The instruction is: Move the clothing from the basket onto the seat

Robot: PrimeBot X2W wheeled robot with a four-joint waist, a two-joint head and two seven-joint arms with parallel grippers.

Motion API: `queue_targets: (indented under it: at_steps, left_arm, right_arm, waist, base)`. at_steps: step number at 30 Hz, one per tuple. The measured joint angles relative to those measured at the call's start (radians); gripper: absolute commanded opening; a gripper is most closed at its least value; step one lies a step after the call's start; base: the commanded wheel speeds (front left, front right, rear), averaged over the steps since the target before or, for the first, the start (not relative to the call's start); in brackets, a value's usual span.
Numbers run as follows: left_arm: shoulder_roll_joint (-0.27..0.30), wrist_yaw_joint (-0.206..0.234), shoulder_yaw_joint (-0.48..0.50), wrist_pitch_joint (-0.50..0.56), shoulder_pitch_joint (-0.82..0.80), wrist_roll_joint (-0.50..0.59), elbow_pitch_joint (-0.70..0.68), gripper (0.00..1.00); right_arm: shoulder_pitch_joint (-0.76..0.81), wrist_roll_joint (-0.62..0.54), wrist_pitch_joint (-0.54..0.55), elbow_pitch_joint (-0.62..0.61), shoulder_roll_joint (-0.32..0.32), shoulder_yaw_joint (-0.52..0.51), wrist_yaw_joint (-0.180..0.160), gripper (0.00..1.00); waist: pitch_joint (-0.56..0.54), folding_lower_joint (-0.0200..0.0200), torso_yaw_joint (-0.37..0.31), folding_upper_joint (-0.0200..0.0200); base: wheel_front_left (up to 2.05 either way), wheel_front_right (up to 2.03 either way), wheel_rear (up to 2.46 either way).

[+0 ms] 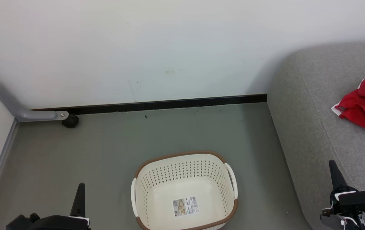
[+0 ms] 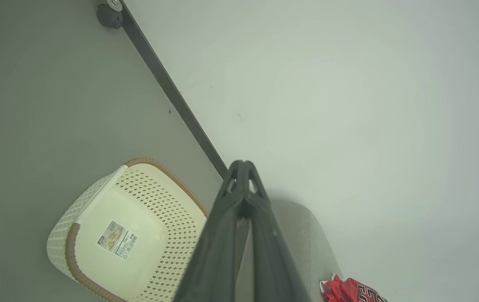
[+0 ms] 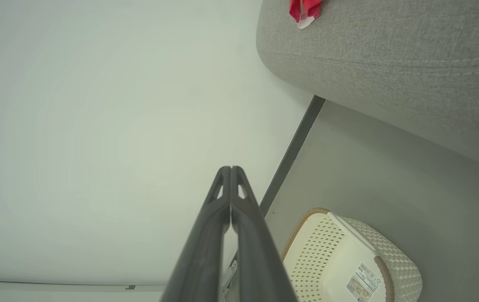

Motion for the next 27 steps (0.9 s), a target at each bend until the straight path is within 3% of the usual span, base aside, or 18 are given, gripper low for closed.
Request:
queue_targets:
  at_steps: [27]
  left_arm:
    - [-0.004,-0.061,0.053,0.09,-0.023,-0.342,-0.039,0.0]
  right_arm:
    - [0.006,0.332,0.095,-0.043,0.032,-0.1,0.034,0.0]
  waist:
    - [-0.002,0.0,-0.005,0.0]
  base:
    - [0.0,0.0,0.0]
